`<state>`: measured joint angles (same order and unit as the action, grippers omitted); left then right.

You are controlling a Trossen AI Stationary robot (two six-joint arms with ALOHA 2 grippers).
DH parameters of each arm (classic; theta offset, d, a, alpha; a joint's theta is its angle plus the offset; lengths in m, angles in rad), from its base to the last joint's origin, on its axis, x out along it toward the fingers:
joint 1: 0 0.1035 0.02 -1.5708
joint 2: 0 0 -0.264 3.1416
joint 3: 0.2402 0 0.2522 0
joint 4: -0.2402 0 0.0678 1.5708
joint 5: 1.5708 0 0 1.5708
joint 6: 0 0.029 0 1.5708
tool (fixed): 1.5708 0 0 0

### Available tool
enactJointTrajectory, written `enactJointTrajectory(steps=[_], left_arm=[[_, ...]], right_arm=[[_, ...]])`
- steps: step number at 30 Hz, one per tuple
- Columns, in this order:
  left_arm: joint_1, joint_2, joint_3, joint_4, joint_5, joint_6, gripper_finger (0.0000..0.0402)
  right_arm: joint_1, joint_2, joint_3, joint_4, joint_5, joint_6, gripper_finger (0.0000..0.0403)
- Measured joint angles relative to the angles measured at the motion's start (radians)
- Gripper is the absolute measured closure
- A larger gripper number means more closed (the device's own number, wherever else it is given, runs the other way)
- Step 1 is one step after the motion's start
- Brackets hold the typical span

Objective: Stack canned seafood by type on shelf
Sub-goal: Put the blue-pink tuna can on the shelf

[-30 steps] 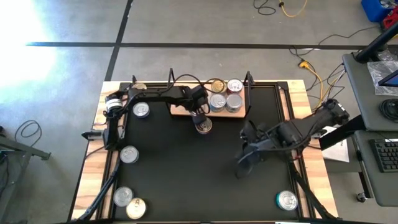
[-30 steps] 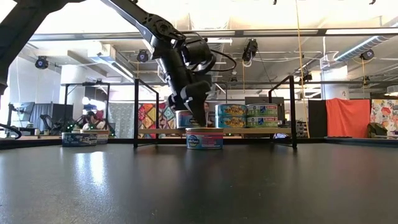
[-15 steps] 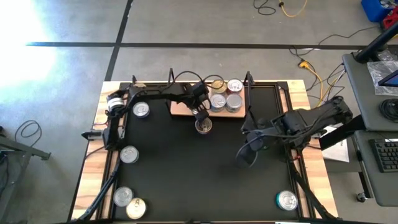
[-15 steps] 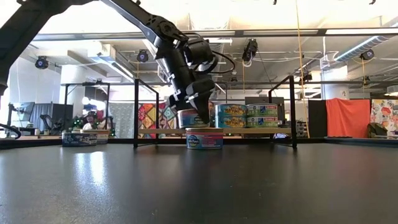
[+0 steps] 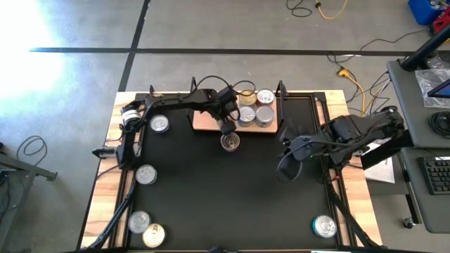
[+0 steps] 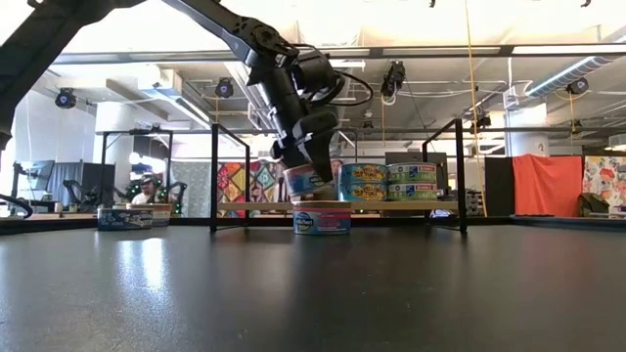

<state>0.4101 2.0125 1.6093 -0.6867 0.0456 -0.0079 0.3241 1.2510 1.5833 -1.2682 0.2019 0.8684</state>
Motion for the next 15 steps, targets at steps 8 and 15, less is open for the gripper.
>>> enactJointTrajectory(steps=[8, 15], left_arm=[[0.013, 0.006, -0.002, -0.004, -0.003, 0.072, 0.0002], [0.03, 0.006, 0.01, -0.021, 0.06, 0.08, 0.0002]], right_arm=[[-0.042, 0.013, 0.0, 0.058, -0.001, -0.006, 0.0393], [-0.052, 0.015, 0.0, 0.08, -0.001, 0.002, 0.0393]])
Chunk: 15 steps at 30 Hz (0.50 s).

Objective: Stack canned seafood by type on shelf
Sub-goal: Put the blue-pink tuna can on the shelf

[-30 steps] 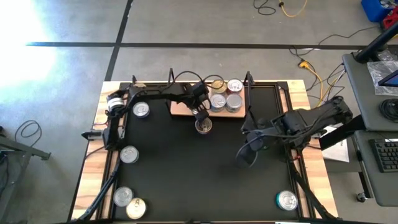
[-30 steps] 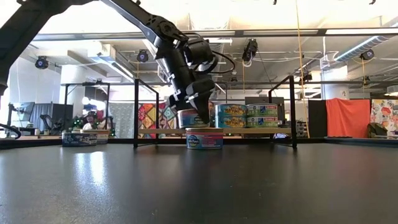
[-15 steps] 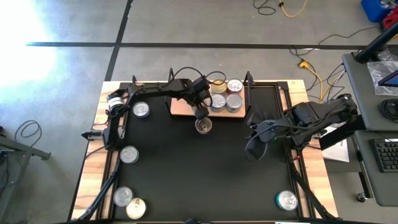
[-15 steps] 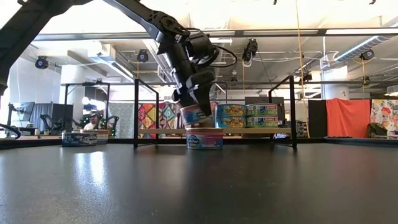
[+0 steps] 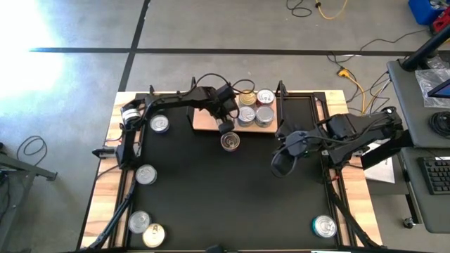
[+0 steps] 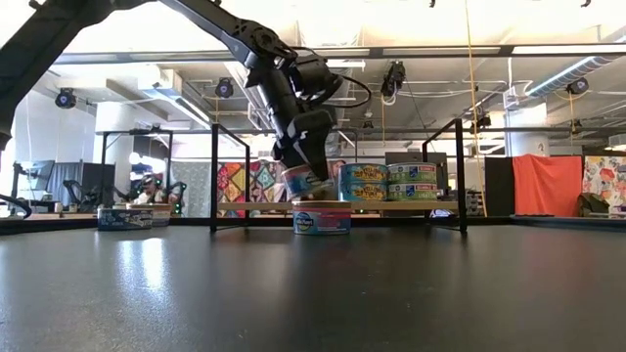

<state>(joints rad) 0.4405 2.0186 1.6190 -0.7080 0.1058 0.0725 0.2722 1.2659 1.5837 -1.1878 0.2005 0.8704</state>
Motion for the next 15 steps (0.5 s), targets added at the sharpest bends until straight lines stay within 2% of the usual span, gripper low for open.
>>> enactJointTrajectory(steps=[15], left_arm=[[0.007, 0.0, 0.001, 0.003, 0.01, 0.024, 0.0009]], right_arm=[[-0.001, 0.0, 0.0, -0.003, 0.001, 0.008, 0.0393]])
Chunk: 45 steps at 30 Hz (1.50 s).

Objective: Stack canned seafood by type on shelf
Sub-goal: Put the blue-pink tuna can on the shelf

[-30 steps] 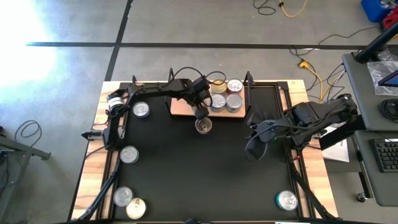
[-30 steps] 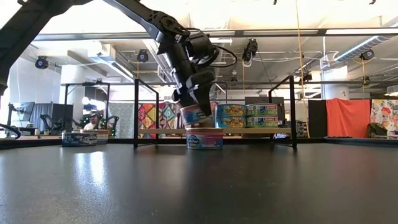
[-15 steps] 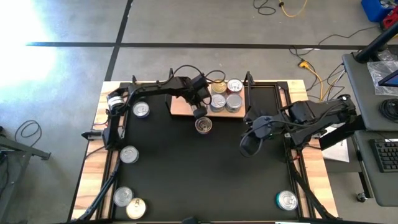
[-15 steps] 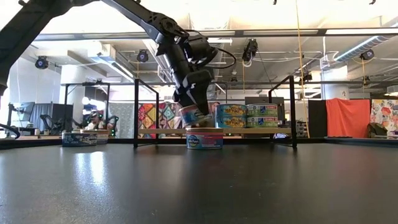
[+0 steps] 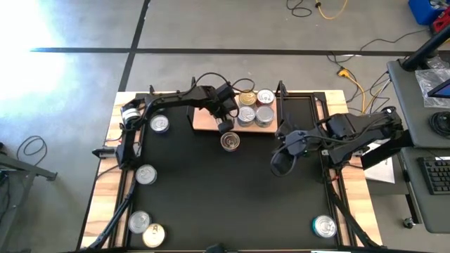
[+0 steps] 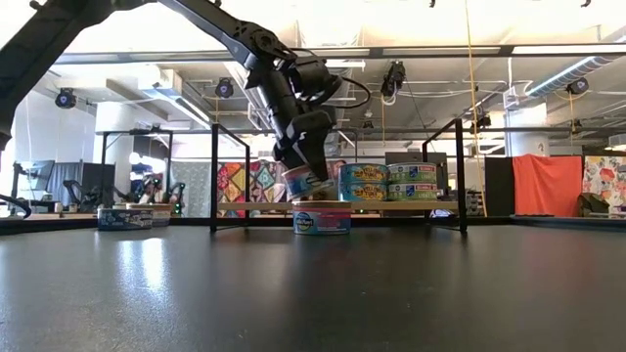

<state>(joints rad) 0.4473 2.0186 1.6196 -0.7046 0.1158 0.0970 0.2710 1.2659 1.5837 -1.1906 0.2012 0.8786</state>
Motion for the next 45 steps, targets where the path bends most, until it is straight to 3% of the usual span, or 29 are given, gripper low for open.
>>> enactJointTrajectory(steps=[25, 34, 39, 45], left_arm=[[0.005, 0.0, 0.056, -0.029, 0.02, 0.053, 0.001], [0.01, 0.008, 0.056, -0.023, -0.055, 0.103, 0.0012], [0.008, 0.002, 0.056, -0.049, -0.041, 0.165, 0.0008], [0.02, 0.001, 0.019, -0.015, 0.009, 0.269, 0.0013]], right_arm=[[0.0, 0.0, 0.0, 0.0, 0.0, 0.001, 0.0393], [-0.013, 0.0, -0.001, 0.033, 0.02, -0.012, 0.0393], [-0.063, 0.012, -0.029, 0.157, 0.103, -0.177, 0.0393], [-0.155, 0.021, -0.139, 0.429, 0.009, -0.409, 0.0394]])
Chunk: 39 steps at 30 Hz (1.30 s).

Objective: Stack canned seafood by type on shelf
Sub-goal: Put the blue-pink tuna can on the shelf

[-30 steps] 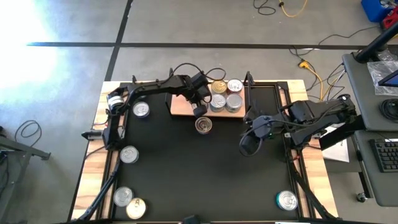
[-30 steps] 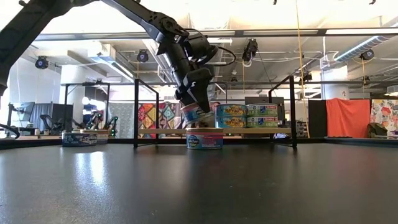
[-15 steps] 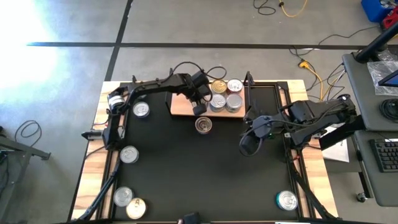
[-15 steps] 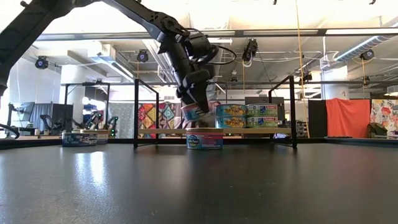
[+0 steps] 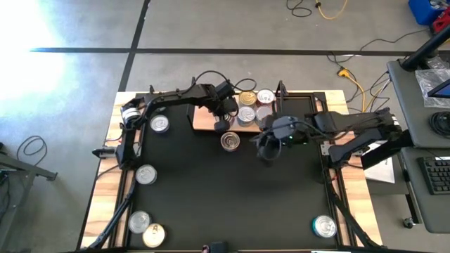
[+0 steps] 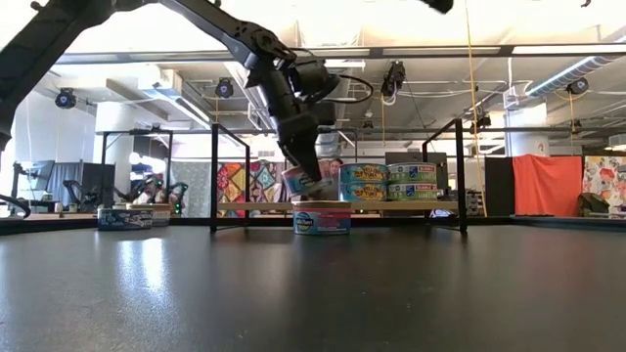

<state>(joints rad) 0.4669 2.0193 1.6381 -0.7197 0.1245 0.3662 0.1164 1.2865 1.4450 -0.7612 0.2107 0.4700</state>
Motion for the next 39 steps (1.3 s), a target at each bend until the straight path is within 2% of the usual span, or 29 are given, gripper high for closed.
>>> enactJointTrajectory(steps=[6, 13, 17, 19, 21, 25, 31, 34, 36, 39], left_arm=[[0.018, -0.024, -0.032, 0.05, 0.023, 0.036, 0.0006], [0.026, -0.085, -0.117, 0.164, 0.044, -0.004, 0.0012], [0.025, -0.097, -0.16, 0.198, 0.044, -0.008, 0.0009], [0.025, -0.101, -0.185, 0.214, 0.044, -0.008, 0.0009], [0.025, -0.105, -0.204, 0.235, 0.044, -0.009, 0.0009], [0.025, -0.109, -0.218, 0.247, 0.044, -0.004, 0.0009], [0.025, -0.137, -0.221, 0.263, 0.044, 0.016, 0.0008], [0.025, -0.143, -0.225, 0.265, 0.044, 0.016, 0.0008], [0.025, -0.145, -0.226, 0.264, 0.044, 0.014, 0.0008], [0.025, -0.146, -0.227, 0.265, 0.045, 0.007, 0.0008]], right_arm=[[-0.073, -0.004, -0.182, 0.227, -0.018, -0.077, 0.0394], [-0.184, -0.003, -0.356, 0.496, -0.035, -0.105, 0.0394], [-0.241, 0.008, -0.399, 0.555, -0.036, -0.316, 0.0394], [-0.278, 0.032, -0.412, 0.57, -0.038, -0.453, 0.0394], [-0.327, 0.074, -0.413, 0.594, -0.065, -0.513, 0.0394], [-0.418, 0.167, -0.413, 0.671, -0.18, -0.516, 0.0394], [-0.474, 0.276, -0.402, 0.837, -0.217, -0.561, 0.0394], [-0.513, 0.335, -0.372, 0.92, -0.322, -0.567, 0.0394], [-0.53, 0.376, -0.342, 0.931, -0.368, -0.568, 0.0394], [-0.542, 0.428, -0.291, 0.932, -0.377, -0.578, 0.0394]])
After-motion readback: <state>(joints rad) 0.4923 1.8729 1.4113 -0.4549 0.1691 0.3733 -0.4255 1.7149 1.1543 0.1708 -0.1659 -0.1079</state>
